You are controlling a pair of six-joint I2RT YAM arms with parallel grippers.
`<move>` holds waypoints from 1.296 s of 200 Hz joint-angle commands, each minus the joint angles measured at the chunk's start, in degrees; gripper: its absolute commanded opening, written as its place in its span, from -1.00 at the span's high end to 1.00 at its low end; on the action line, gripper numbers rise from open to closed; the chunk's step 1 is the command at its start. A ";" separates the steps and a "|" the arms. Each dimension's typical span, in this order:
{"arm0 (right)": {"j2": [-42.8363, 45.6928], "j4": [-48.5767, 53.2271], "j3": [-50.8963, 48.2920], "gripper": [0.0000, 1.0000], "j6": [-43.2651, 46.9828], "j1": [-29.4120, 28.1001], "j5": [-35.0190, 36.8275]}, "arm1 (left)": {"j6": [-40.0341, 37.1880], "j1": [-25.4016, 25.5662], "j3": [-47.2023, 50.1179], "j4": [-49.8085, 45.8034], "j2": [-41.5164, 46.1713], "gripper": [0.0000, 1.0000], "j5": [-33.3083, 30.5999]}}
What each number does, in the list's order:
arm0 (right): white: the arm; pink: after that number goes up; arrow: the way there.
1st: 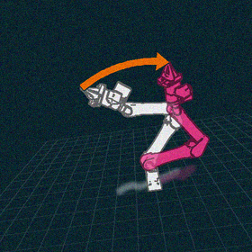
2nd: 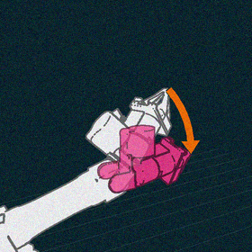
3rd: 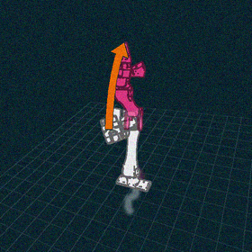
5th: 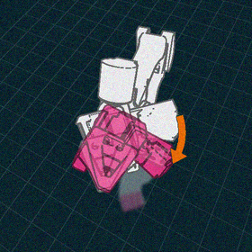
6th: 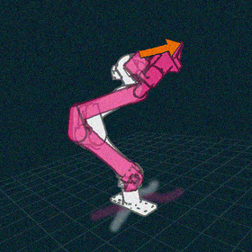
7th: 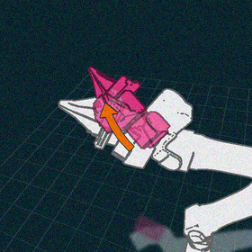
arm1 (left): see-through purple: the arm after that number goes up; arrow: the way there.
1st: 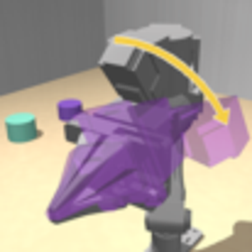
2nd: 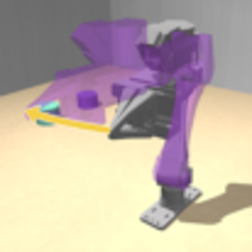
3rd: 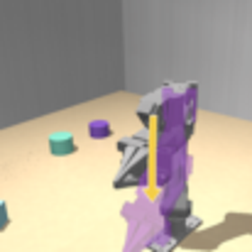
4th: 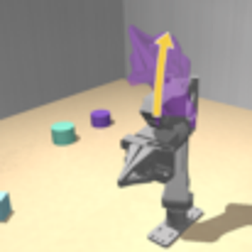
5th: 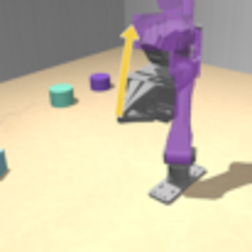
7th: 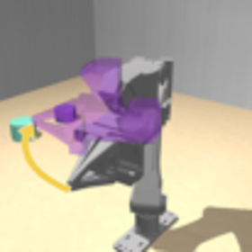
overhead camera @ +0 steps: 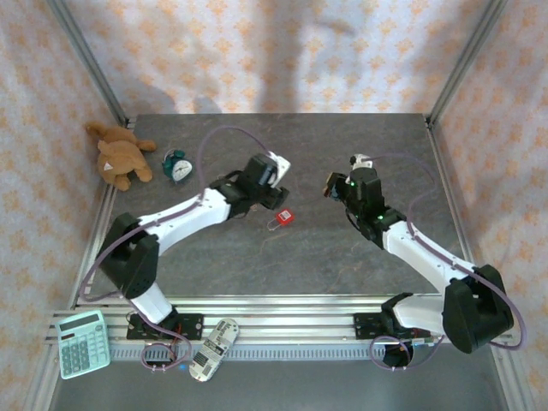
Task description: Unlock with the key
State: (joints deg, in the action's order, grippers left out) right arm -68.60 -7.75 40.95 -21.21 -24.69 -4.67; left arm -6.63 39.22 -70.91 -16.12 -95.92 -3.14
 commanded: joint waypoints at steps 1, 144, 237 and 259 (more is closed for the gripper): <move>2.68 1.63 -0.87 1.00 -1.22 0.33 6.85 | -6.39 4.45 -4.18 -9.98 -6.00 -0.50 -10.61; 8.37 7.57 -1.75 1.00 0.41 0.87 9.32 | 1.80 4.15 -40.21 -50.60 -34.03 -0.41 -0.27; 8.74 8.19 -1.76 1.00 0.80 0.92 9.50 | 3.04 2.13 -44.75 -52.23 -39.74 -0.27 5.53; 8.76 8.19 -1.83 1.00 0.90 0.89 9.48 | 3.69 1.59 -44.14 -52.18 -39.63 -0.20 6.07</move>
State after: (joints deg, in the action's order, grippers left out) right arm -61.12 -0.21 39.59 -21.15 -24.16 2.87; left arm -4.45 42.15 -114.61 -65.73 -135.04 1.85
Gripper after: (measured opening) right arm 0.046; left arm 0.615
